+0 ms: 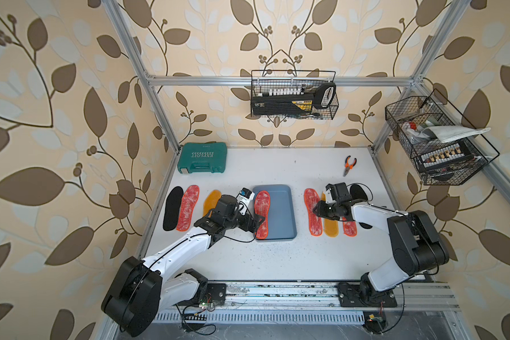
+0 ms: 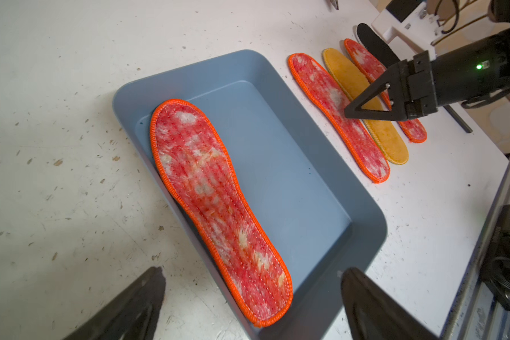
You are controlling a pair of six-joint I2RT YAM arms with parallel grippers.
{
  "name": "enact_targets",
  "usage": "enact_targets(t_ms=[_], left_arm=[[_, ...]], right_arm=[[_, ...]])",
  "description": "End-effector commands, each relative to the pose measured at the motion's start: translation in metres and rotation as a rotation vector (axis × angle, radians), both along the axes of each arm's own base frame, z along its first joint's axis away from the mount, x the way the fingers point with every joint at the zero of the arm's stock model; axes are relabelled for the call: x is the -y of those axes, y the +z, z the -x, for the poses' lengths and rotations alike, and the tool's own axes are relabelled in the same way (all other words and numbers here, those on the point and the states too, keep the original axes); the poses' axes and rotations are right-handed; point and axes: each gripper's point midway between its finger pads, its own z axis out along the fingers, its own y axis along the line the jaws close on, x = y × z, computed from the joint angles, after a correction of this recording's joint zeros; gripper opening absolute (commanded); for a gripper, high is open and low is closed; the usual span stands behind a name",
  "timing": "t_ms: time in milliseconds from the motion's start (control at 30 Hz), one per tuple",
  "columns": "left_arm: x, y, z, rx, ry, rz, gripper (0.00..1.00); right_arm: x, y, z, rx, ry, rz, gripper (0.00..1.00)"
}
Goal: Put the insoles into the storage box
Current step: Pick up the insole from the center of the board.
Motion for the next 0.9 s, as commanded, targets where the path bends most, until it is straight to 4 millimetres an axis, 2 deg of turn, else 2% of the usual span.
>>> enact_targets(t_ms=[0,167,300,600,867], left_arm=[[0.011,0.021,0.007,0.075,-0.077,0.066,0.99],[0.008,0.021,0.005,0.08,-0.061,0.055,0.99],[0.007,0.018,0.003,0.068,-0.048,0.045,0.99],[0.005,0.017,0.001,0.059,-0.034,0.033,0.99],[0.005,0.02,0.002,0.065,-0.031,0.043,0.99]], right_arm=[[-0.001,-0.01,0.008,-0.048,0.0,-0.011,0.35],[-0.003,-0.01,0.007,-0.044,0.006,-0.015,0.12],[-0.003,-0.01,0.007,-0.041,0.008,-0.012,0.0],[-0.014,-0.007,0.006,-0.029,0.034,-0.071,0.0],[-0.015,0.02,0.005,0.018,0.029,-0.093,0.0]])
